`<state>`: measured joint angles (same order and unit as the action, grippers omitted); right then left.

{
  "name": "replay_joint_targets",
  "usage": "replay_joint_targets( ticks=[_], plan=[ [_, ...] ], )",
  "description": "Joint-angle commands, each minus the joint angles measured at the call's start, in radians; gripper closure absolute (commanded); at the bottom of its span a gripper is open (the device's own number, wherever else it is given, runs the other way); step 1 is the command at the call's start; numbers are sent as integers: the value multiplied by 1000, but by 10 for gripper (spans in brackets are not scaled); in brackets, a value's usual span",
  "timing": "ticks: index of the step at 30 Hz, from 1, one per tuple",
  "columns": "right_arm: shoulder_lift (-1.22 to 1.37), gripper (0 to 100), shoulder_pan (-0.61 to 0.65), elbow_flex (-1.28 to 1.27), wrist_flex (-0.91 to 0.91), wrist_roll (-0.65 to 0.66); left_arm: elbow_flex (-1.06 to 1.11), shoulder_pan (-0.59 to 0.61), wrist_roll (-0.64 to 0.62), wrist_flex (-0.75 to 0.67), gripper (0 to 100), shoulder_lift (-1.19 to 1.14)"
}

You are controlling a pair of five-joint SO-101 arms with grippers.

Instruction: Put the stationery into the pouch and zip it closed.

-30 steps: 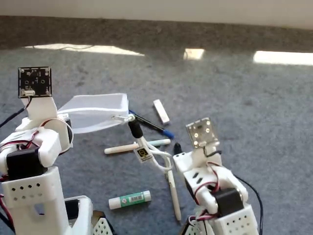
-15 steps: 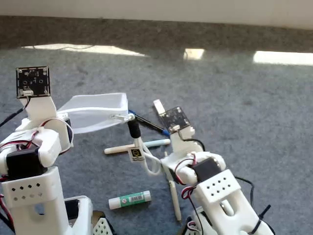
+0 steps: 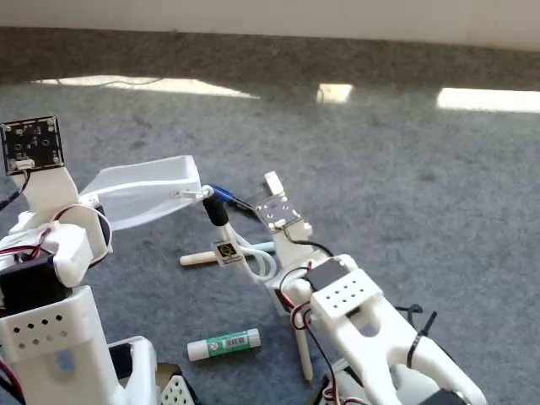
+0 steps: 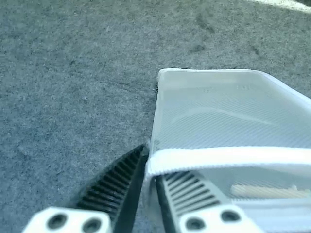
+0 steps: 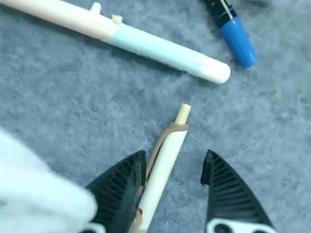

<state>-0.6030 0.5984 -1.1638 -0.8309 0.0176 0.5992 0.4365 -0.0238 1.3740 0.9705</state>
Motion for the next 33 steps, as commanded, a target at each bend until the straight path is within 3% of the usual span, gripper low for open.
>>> replay_joint_targets(
  ticks=[1,13,20,33],
  plan=[
    [41,821,5,56,30,-6,-2,16,-9,-12,993,-13],
    [186,827,5,90,42,-5,15,16,-8,-18,993,-13],
    [332,995,2,199,35,-3,18,16,-8,-18,993,-13],
    [295,992,-61,231,-68,-3,18,16,-8,-18,993,-13]
  ],
)
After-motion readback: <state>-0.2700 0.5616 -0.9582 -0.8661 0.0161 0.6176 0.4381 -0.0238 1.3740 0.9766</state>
